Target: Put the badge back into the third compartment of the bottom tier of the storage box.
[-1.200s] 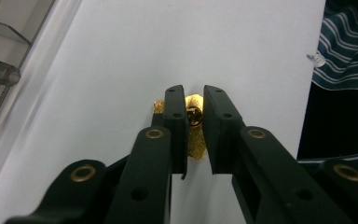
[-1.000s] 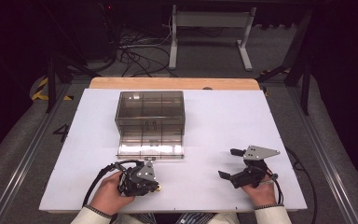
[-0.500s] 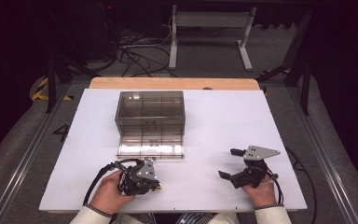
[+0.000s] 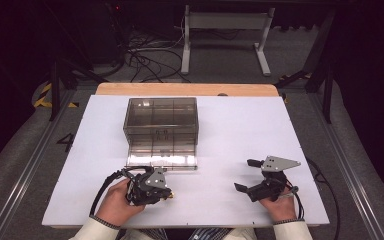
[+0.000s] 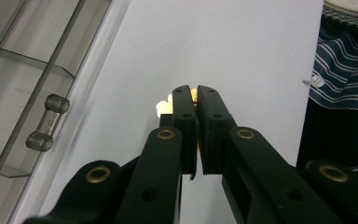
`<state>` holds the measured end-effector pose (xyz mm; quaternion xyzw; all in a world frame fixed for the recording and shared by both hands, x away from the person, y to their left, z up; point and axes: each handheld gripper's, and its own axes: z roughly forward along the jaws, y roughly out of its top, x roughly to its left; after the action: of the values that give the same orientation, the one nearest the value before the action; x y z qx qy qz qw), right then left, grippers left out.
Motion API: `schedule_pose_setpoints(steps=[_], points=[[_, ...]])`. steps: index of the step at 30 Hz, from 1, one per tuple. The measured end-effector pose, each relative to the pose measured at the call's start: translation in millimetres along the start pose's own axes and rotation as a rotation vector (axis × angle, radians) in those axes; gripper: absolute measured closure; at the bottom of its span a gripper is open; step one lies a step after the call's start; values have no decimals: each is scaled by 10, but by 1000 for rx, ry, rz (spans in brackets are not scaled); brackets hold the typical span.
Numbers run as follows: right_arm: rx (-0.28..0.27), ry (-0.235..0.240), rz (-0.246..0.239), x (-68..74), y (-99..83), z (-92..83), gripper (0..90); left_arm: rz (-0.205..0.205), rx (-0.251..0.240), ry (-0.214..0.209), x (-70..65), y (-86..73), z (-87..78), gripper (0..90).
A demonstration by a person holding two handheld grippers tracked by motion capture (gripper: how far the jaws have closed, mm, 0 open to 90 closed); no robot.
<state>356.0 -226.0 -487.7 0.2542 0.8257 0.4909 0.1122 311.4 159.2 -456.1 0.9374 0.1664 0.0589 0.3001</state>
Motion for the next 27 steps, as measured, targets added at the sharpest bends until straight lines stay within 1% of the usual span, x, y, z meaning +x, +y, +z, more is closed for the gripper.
schedule_pose_setpoints(steps=[5,13,16,19,27], points=[[1,1,1,-1,0,0,3,-2,-5,6,43,37,-27,869],[0,3,5,-4,0,-1,3,-4,-4,22,117,142,-76,868],[0,4,4,-4,0,-1,3,-8,-9,19,142,172,-75,867],[0,5,7,-3,0,-2,3,-7,-3,25,167,197,-67,866],[0,4,5,-3,0,-1,3,-22,-7,42,256,257,-62,865]])
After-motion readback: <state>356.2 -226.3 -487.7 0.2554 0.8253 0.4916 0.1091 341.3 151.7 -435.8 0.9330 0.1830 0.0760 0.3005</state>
